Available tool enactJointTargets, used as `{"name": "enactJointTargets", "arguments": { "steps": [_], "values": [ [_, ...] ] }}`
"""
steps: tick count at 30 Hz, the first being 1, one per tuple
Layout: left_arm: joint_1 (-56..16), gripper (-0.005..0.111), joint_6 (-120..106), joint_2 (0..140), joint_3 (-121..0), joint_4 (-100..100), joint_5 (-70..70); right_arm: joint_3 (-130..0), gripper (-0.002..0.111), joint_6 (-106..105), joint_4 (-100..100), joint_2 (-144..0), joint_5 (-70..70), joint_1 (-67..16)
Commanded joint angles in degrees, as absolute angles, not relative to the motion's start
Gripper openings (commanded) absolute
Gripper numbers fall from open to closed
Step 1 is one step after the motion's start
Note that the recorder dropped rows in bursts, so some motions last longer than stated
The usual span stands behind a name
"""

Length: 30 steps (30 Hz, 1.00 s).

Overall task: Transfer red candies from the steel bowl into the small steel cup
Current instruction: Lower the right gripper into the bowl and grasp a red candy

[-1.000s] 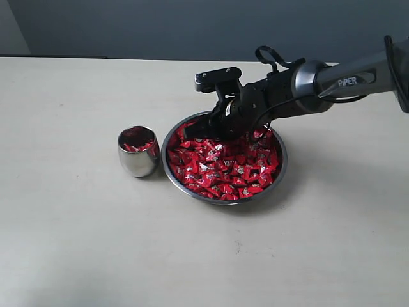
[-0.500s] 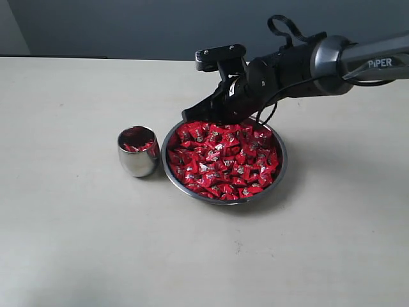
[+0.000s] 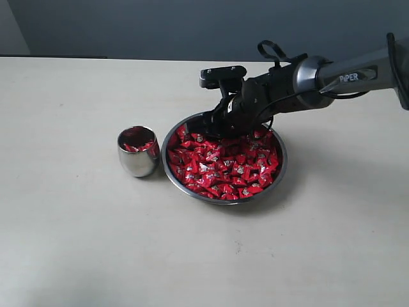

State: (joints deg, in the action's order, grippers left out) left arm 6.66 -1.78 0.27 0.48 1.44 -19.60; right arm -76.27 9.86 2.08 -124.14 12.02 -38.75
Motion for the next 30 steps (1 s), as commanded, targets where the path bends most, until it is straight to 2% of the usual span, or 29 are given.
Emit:
{"name": "enactJointTargets", "arguments": {
  "steps": [1,5,22,23,25,26,28,30],
  "values": [
    [6.2,0.0,-1.7,0.0,0.0,1.6,-19.3,-77.5,0.035,11.1,2.1,-125.3,11.4,-38.0],
    [6.2,0.0,-1.7,0.0,0.0,1.6,-19.3,-77.5,-0.001,11.1,2.1,-125.1,11.7,-38.0],
    [6.2,0.0,-1.7,0.0,0.0,1.6,-19.3,-77.5,0.0,10.7,-0.7,-115.5,19.9,-38.7],
    [6.2,0.0,-1.7,0.0,0.0,1.6,-19.3,-77.5,0.001,10.7,-0.7,-115.7,20.0,-38.7],
    [6.2,0.0,-1.7,0.0,0.0,1.6,-19.3,-77.5,0.015,10.7,-0.9,-117.3,20.4,-38.7],
    [6.2,0.0,-1.7,0.0,0.0,1.6,-19.3,-77.5,0.033,10.7,-0.9,-118.6,19.6,-38.7],
    [6.2,0.0,-1.7,0.0,0.0,1.6,-19.3,-77.5,0.05,10.7,-0.6,-120.5,17.3,-38.7],
    [6.2,0.0,-1.7,0.0,0.0,1.6,-19.3,-77.5,0.047,10.7,0.3,-122.3,15.3,-38.6]
  ]
}}
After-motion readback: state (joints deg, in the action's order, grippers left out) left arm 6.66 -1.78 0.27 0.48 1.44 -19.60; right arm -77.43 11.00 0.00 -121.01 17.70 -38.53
